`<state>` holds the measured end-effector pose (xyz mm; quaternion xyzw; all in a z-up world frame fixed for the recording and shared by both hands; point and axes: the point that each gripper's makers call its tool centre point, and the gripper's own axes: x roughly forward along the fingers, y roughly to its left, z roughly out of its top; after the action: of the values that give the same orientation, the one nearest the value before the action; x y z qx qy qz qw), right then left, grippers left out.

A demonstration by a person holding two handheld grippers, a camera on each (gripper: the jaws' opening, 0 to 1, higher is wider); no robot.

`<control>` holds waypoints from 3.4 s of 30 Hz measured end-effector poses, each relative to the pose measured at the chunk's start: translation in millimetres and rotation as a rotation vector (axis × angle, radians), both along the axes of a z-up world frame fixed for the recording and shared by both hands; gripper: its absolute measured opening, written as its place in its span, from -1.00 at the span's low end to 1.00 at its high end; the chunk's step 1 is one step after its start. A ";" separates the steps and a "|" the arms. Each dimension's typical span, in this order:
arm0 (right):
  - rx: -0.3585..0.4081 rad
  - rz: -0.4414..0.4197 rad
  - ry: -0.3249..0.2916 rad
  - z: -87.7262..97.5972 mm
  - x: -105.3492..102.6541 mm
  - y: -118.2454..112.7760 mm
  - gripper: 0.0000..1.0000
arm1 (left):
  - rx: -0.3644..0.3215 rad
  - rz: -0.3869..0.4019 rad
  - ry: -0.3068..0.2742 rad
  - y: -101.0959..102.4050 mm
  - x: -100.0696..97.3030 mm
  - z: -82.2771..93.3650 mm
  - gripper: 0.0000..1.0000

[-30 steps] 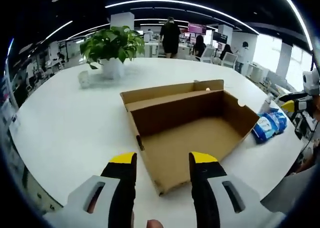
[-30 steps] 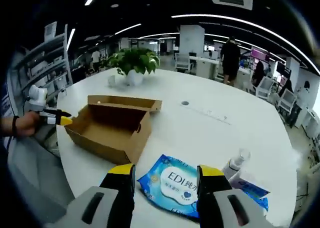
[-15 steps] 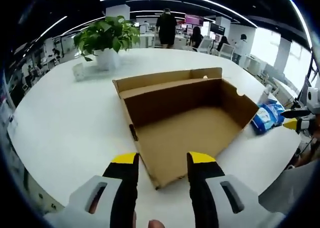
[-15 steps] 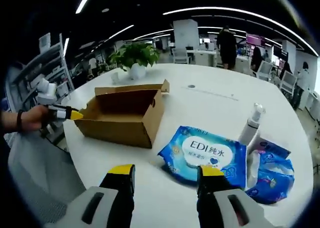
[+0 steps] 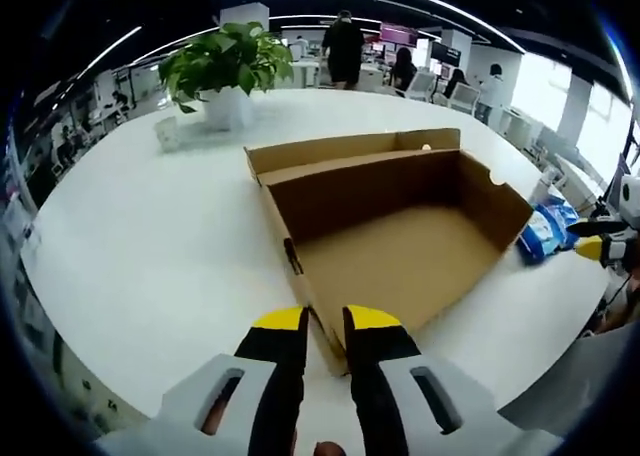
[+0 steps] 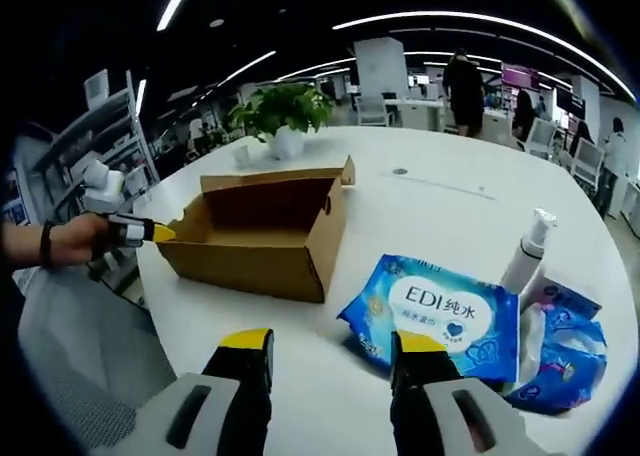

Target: Operate the shoe box by opening the lid, removing the specified soft item, and placing it in the target area until the item is outside and the box remains undamaged.

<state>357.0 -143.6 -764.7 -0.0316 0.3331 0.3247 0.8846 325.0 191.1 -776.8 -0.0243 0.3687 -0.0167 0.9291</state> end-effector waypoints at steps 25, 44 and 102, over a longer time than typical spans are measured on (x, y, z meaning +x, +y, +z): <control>0.098 -0.081 -0.006 28.5 108.8 52.0 -0.31 | 0.057 0.000 0.011 14.6 2.0 -5.4 -0.94; 0.137 -0.197 0.118 -5.9 180.8 71.1 -0.53 | 0.040 0.010 -0.009 12.8 4.0 -7.9 -0.94; 0.034 -0.154 -0.199 106.4 164.6 88.6 -1.00 | 0.017 0.039 -0.014 7.3 -0.6 -5.4 -0.90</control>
<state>521.6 -55.1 -658.3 -0.0227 0.2396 0.2568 0.9360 324.4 198.5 -782.3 -0.0235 0.3618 0.0043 0.9320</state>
